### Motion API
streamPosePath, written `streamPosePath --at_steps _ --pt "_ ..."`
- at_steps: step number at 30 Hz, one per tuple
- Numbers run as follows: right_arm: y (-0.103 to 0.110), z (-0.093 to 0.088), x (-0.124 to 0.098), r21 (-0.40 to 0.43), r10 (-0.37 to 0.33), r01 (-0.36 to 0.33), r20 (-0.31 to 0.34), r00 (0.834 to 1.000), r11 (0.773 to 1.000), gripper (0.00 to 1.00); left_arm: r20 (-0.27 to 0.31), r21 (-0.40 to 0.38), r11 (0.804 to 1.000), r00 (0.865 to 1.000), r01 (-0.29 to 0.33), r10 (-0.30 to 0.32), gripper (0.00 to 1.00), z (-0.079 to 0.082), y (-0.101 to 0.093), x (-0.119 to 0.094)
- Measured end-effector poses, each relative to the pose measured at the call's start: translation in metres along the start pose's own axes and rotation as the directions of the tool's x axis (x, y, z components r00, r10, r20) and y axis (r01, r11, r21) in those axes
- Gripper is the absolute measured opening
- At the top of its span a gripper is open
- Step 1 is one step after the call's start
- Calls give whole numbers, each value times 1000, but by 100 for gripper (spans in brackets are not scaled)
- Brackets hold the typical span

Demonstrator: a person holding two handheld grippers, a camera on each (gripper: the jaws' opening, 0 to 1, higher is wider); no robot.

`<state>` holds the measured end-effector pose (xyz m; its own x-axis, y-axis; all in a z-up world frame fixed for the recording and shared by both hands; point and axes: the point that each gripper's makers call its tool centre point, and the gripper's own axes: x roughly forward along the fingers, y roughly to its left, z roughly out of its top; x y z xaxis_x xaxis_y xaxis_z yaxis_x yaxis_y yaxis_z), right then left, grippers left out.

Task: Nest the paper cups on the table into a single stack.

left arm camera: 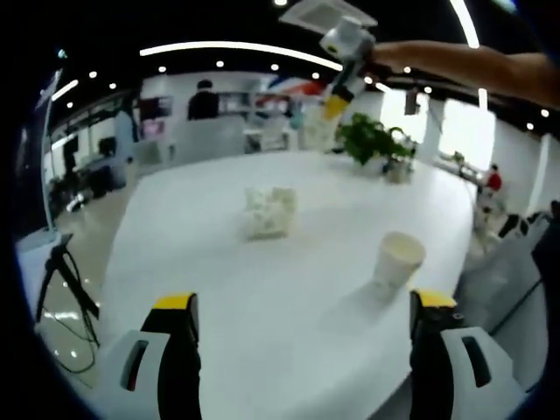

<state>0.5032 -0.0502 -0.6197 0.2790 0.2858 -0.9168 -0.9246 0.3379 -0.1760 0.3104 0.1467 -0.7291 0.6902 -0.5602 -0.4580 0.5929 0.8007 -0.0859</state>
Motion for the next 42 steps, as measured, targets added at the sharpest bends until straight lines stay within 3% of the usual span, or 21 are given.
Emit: streamPosePath --at_steps 12,20,42 --pt "25 0 -5 -32 4 -4 -12 1000 999 0 1 12 1000 1000 -2 2 98 -1 -3 -3" --pt "34 -3 -9 -33 4 -4 -18 1000 999 0 -20 9 1000 1000 4 -4 98 -4 -6 -4" --pt "56 -13 -21 -46 1 -2 -19 1000 999 0 -6 5 1000 1000 -13 13 98 0 -8 0"
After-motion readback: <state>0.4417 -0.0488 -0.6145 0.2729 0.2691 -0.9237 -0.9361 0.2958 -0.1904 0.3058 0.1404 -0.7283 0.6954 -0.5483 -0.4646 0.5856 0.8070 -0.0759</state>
